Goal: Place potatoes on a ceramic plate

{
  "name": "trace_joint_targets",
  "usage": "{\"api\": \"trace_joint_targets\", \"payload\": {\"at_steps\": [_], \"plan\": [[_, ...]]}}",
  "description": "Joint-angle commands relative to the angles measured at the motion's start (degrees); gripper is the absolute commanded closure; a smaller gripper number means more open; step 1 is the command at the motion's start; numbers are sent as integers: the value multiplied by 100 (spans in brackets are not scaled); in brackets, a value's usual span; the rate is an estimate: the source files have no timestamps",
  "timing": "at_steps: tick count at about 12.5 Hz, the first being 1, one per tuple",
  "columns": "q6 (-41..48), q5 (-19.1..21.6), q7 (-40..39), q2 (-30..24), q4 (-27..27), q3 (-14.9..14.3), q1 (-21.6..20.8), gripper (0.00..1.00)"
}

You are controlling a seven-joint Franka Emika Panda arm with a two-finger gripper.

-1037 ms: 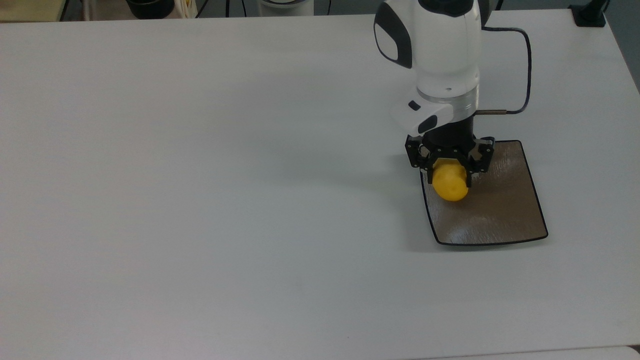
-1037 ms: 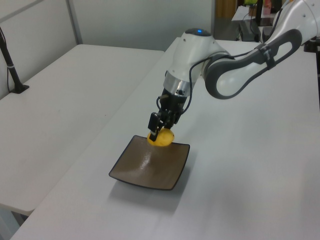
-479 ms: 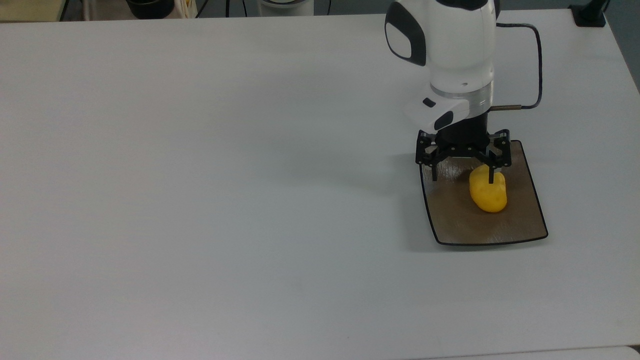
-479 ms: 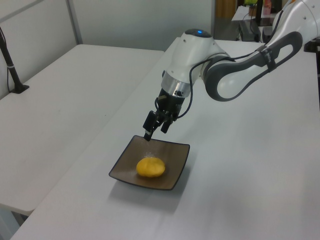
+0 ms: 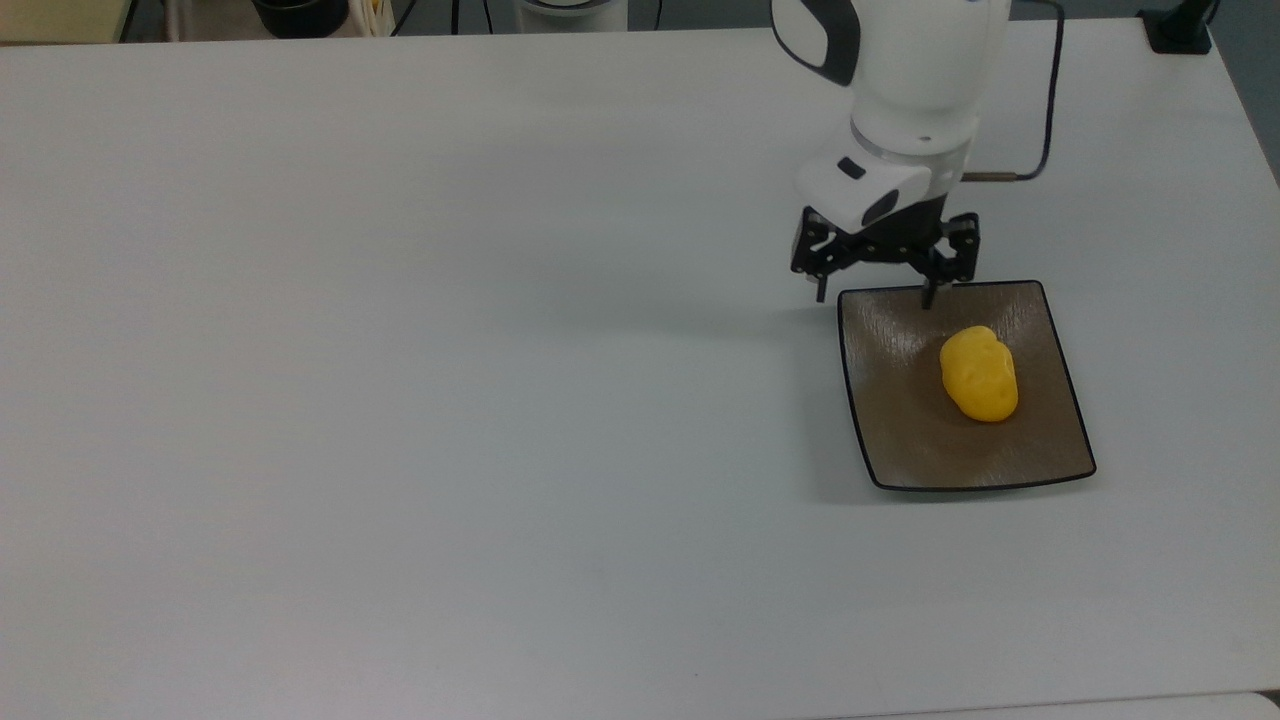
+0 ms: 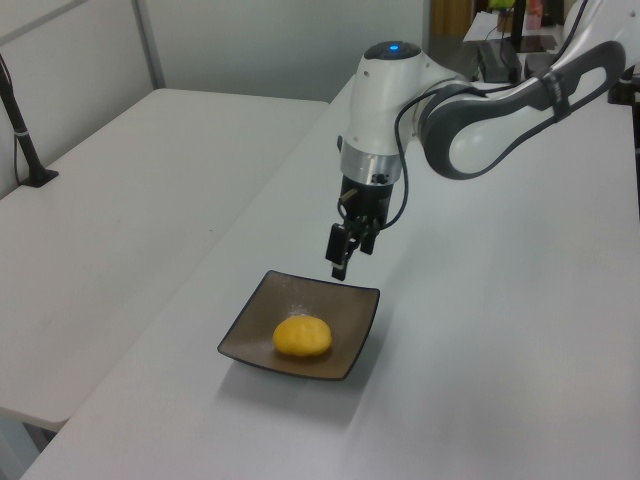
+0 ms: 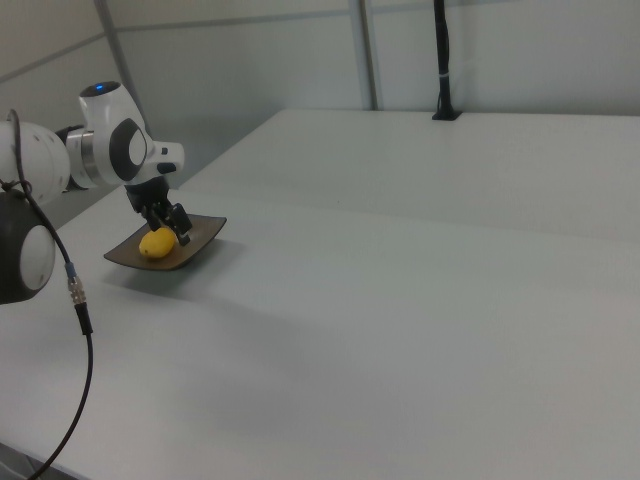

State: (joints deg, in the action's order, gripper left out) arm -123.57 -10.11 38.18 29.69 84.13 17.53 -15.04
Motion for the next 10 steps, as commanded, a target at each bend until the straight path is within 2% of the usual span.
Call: {"api": "trace_joint_targets", "payload": {"at_steps": [1, 3, 5, 8, 9, 10], "plan": [[401, 53, -695, -1235, 1200, -249, 160, 0], [947, 272, -1371, -1711, 1596, -434, 160, 0], [1482, 596, -2337, -2272, 2009, -845, 160, 0], [1792, 668, -3130, -2888, 2571, -1381, 168, 0], [1784, 677, -3167, -3047, 2678, -1506, 290, 0], [1784, 755, -3176, -3196, 2697, -1507, 648, 0]]}}
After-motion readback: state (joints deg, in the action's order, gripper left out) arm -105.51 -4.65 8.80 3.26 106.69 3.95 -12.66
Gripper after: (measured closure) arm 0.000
